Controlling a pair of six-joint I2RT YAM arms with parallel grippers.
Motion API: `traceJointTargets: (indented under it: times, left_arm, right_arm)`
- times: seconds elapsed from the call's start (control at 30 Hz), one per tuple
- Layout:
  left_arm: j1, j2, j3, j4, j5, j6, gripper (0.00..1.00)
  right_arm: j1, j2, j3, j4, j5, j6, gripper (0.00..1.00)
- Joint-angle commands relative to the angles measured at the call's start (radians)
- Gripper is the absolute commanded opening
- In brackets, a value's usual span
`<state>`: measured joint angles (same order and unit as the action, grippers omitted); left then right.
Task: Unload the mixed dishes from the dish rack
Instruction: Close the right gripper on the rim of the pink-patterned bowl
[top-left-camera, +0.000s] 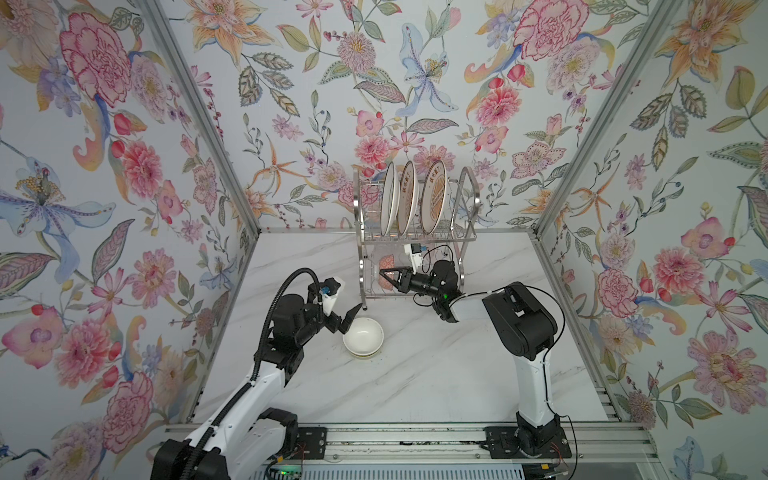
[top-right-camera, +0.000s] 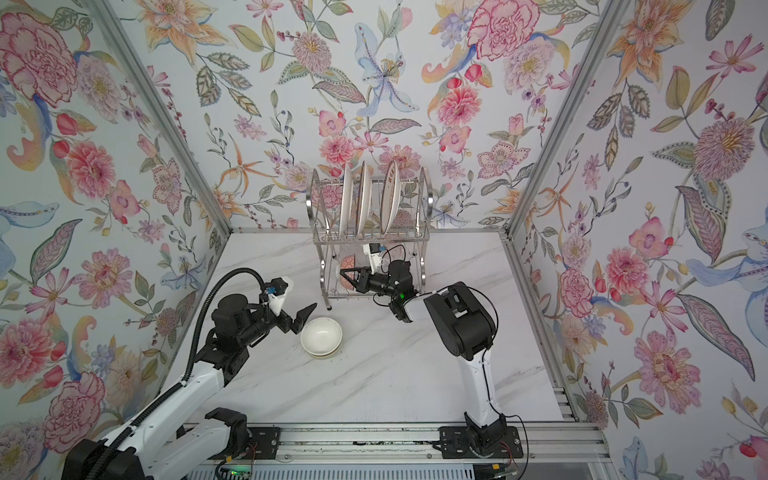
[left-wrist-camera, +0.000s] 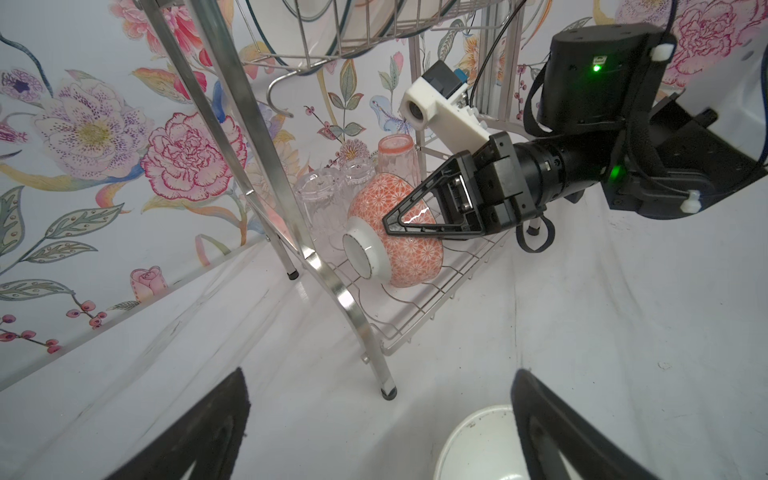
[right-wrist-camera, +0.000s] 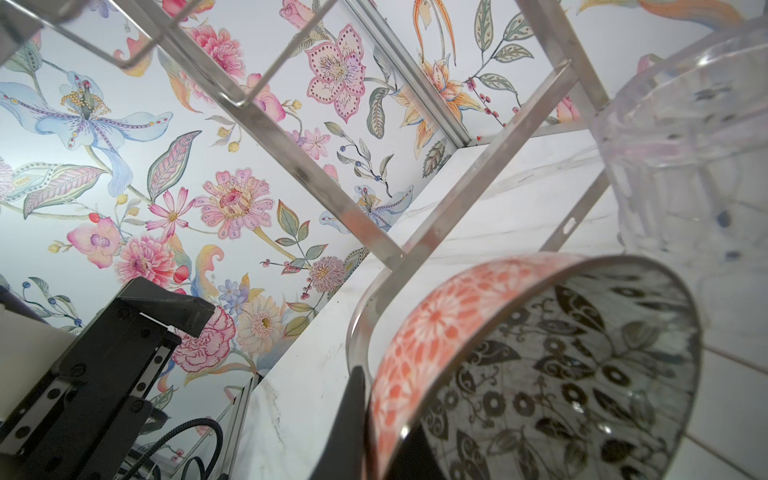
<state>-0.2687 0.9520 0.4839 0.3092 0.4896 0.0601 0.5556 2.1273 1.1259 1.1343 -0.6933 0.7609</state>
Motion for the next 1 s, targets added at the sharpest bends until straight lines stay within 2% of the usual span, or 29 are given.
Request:
traceJointTargets:
  times: [0.0,0.3,0.73,0.83,0.97]
  left_arm:
    - [-0.009,-0.028,0.017,0.018,0.002,-0.019,0.99]
    - [-0.008,-0.048,0.023,0.015,0.001,-0.032,0.99]
    - [-0.009,-0.078,0.030,0.026,-0.016,-0.058,0.99]
    - [-0.009,-0.086,0.032,0.028,-0.033,-0.067,0.99]
    - [-0.007,-0.094,0.038,0.028,-0.057,-0.084,0.99]
  right_arm:
    - [-0.003,-0.052,-0.012,0.139,-0.017,0.000,0.00]
    - [0.000,-0.081,-0.054,0.209,-0.032,-0.009,0.00]
    - [0.009,-0.166,-0.159,0.255,-0.070,-0.092,0.00]
    - [0.009,-0.202,-0.193,0.238,-0.082,-0.119,0.00]
    - [0.011,-0.273,-0.241,0.119,-0.092,-0.218,0.00]
